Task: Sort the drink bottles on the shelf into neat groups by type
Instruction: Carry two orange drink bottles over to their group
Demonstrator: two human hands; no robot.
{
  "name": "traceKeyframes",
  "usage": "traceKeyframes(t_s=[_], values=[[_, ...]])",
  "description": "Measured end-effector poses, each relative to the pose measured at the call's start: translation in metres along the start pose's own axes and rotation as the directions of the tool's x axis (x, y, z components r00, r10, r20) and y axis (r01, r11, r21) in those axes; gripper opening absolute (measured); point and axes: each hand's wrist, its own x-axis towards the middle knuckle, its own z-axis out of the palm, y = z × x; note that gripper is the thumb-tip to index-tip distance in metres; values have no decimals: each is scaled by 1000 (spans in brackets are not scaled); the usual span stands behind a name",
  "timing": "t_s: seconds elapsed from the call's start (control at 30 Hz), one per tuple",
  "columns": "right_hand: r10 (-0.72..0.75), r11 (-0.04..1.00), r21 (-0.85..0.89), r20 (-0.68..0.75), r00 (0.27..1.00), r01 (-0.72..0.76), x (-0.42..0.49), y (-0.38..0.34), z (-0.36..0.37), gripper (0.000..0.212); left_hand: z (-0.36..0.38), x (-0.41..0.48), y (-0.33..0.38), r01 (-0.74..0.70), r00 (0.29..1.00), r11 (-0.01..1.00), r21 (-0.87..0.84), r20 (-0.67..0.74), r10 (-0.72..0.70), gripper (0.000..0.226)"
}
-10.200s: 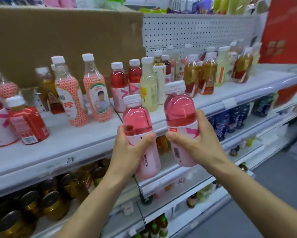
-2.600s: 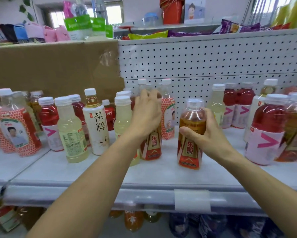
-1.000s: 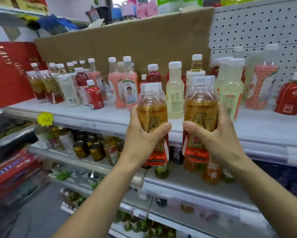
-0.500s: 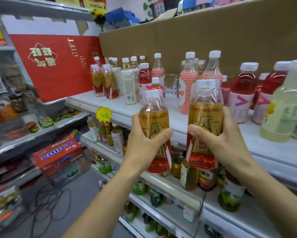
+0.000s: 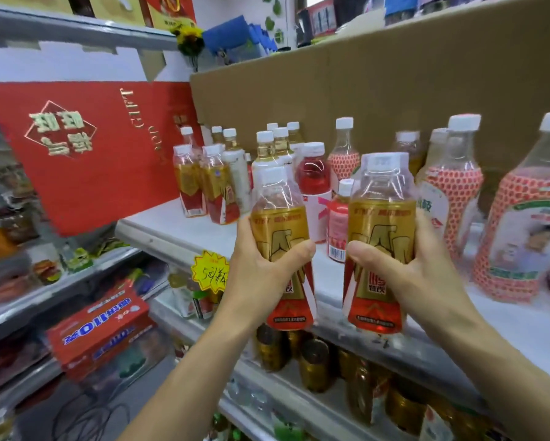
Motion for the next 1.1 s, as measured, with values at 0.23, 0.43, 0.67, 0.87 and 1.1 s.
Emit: traceKeyframes(t_s=[0.23, 0.43, 0.67, 0.87, 1.1], values=[[21, 993, -113, -212, 977, -46, 20, 8, 14, 54, 10, 61, -15, -96, 973, 992, -76, 202, 110, 59], [37, 958, -242, -431, 901, -156, 24, 21, 20, 79, 25, 90, -35, -153, 923, 981, -117, 337, 184, 71], [65, 750, -583, -406, 912, -313, 21, 19, 16, 70, 29, 103, -54, -176, 881, 973, -151, 416, 224, 81], [114, 609, -680, -433, 894, -408, 31, 10, 23, 83, 26, 115, -60, -187, 848, 968, -168, 469, 245, 89], [-98, 439, -798, -499, 861, -413, 61, 41, 40, 51, 18, 119, -71, -255, 806, 965, -64, 537, 248, 102]])
